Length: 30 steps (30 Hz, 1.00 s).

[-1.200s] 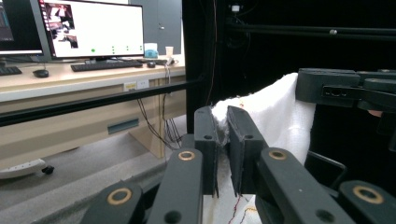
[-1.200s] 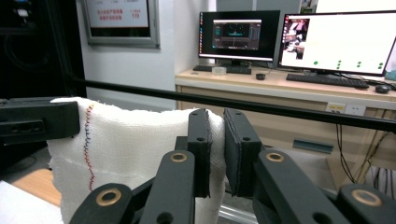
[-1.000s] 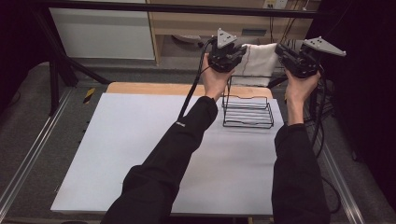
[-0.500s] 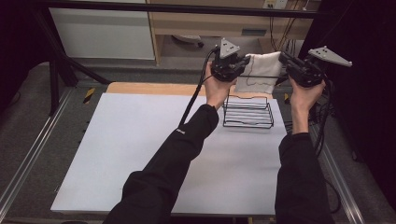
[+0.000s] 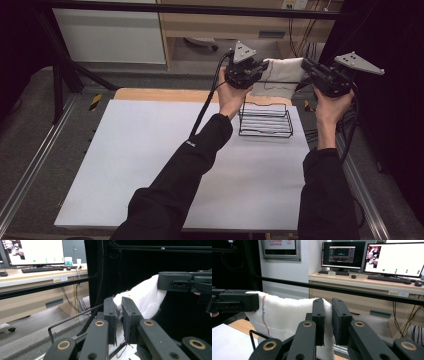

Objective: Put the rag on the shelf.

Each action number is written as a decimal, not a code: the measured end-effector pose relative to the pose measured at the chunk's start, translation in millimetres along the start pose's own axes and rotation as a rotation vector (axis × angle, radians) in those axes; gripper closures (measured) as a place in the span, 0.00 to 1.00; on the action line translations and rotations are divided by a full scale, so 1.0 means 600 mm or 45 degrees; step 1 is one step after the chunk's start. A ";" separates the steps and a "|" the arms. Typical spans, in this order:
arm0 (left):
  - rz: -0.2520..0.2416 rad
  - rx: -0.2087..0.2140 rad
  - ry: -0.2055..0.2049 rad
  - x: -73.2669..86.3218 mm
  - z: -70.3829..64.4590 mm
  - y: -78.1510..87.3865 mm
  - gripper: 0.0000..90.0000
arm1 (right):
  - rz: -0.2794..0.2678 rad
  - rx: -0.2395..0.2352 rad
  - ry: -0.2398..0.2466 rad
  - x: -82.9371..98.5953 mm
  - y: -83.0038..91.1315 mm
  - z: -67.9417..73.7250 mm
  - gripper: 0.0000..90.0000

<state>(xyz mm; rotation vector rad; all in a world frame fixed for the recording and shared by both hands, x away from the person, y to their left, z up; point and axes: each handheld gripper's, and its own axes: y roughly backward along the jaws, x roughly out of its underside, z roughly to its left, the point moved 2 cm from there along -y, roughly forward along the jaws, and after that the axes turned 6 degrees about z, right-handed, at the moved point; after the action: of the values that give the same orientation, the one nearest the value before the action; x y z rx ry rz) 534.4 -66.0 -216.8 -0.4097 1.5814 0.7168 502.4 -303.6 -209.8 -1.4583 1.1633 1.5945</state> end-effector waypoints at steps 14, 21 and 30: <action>0.080 0.024 0.018 0.020 0.000 0.009 0.91 | 0.030 -0.016 0.027 0.010 0.017 0.017 0.90; 0.098 0.038 0.014 0.028 0.000 0.010 0.91 | 0.046 -0.028 0.013 0.022 0.021 0.019 0.90; 0.150 0.075 -0.001 0.048 -0.009 0.023 0.89 | 0.096 -0.041 0.025 0.039 0.039 0.031 0.90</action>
<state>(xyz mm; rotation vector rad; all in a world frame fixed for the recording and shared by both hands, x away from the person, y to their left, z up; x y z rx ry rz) 516.9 -55.0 -242.1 -0.2746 1.6324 0.7581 470.7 -297.1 -229.5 -1.4689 1.2224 1.6604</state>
